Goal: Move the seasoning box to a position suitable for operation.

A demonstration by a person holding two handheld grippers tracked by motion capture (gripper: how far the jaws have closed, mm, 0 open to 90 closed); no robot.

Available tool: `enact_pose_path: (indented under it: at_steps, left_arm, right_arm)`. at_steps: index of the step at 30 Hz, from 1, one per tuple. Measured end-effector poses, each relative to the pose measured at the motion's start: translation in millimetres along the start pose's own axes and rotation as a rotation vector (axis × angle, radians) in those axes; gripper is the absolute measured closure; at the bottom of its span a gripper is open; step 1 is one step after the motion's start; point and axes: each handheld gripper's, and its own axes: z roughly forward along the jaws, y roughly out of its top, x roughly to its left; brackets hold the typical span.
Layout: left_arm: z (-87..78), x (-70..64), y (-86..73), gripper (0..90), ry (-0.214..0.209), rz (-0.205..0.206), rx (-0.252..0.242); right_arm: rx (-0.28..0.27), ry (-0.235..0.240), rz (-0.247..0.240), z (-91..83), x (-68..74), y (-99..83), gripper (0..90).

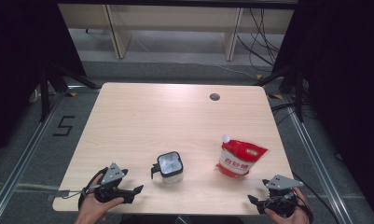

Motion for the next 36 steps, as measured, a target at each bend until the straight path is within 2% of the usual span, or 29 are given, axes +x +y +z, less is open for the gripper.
enact_pose_path:
  at_steps: [1,6,7,8,10,12,13,14,15,18,20,21,22,23,24,25,26,27,29,31,33,34,35,36]
  left_arm:
    - [0.7,0.1,0.1,15.7,0.011,-0.002,-0.001]
    - [1.9,-1.6,-0.1,15.7,0.007,-0.010,-0.004]
    - [1.5,-1.0,0.7,15.7,0.003,0.013,0.009]
    - [3.5,-2.2,0.6,15.7,0.002,-0.002,-0.013]
    - [3.9,-4.0,0.9,15.6,-0.005,-0.012,-0.003]
    - [5.0,-4.0,2.2,15.7,-0.010,0.010,-0.008]
    - [5.6,-4.6,3.9,15.6,-0.014,0.013,-0.010]
    - [5.6,-4.6,3.9,15.8,-0.014,0.013,-0.010]
    - [6.8,-6.4,5.7,16.1,-0.025,-0.007,-0.042]
    - [6.9,-6.3,6.9,17.0,-0.031,0.000,-0.051]
    - [8.2,-8.6,8.2,18.2,-0.035,-0.009,-0.057]
    - [8.7,-9.0,10.6,19.1,-0.034,0.022,-0.048]
    - [8.7,-9.0,10.6,20.3,-0.034,0.022,-0.048]
    - [12.0,-12.5,12.6,21.1,-0.053,0.015,-0.078]
    - [12.0,-12.5,12.6,22.0,-0.053,0.015,-0.078]
    - [12.8,-13.6,14.8,22.0,-0.068,0.028,-0.080]
    - [15.3,-15.8,16.9,25.9,-0.083,0.046,-0.081]
    - [15.3,-15.8,16.9,26.8,-0.083,0.046,-0.081]
    - [21.4,-20.0,20.6,28.4,-0.084,0.081,-0.071]
    - [25.3,-21.4,23.0,30.0,-0.092,0.095,-0.078]
    - [26.3,-21.5,24.5,35.7,-0.094,0.099,-0.073]
    - [28.3,-20.4,25.8,35.7,-0.101,0.125,-0.075]
    - [30.4,-20.8,27.1,41.9,-0.103,0.154,-0.048]
    - [30.4,-20.8,27.1,44.7,-0.103,0.154,-0.048]
  right_arm:
    - [-0.002,0.003,-0.003,0.1,-0.2,-0.2,20.0]
    - [-0.009,-0.002,-0.023,0.4,-1.3,0.2,20.8]
    - [-0.005,0.002,-0.010,0.2,-0.6,0.2,21.0]
    - [-0.008,0.001,-0.021,0.7,-1.3,-0.5,21.9]
    - [-0.013,0.003,-0.020,0.5,-1.1,0.0,22.4]
    - [-0.021,0.007,-0.010,0.7,0.2,0.3,22.4]
    - [-0.032,0.003,-0.034,0.1,-0.9,0.8,22.6]
    - [-0.032,0.003,-0.034,0.1,-0.9,0.8,22.6]
    - [-0.037,0.009,-0.035,0.3,-0.9,1.3,22.5]
    - [-0.041,0.012,-0.034,0.5,-0.5,1.2,22.5]
    - [-0.037,0.016,-0.006,-0.1,1.2,2.0,22.4]
    - [-0.038,0.015,-0.006,-0.1,1.3,2.0,22.3]
    - [-0.039,0.015,-0.006,-0.2,1.4,2.0,22.3]
    - [-0.045,0.012,-0.019,0.1,0.7,1.8,22.3]
    - [-0.045,0.012,-0.019,0.1,0.7,1.8,22.3]
    - [-0.049,0.014,-0.011,0.1,1.1,2.2,22.3]
    - [-0.039,0.059,-0.010,0.8,-0.4,2.9,22.1]
    - [-0.039,0.059,-0.010,0.8,-0.4,2.9,22.1]
    - [-0.039,0.051,-0.005,0.7,0.4,2.8,22.2]
    - [-0.040,0.052,-0.004,0.8,0.5,2.8,22.2]
    - [-0.039,0.048,0.014,0.6,2.3,2.3,22.2]
    - [-0.039,0.051,-0.004,0.9,0.7,2.4,22.3]
    - [-0.049,0.028,-0.023,1.5,0.2,2.5,22.4]
    - [-0.049,0.028,-0.023,1.5,0.2,2.5,22.4]
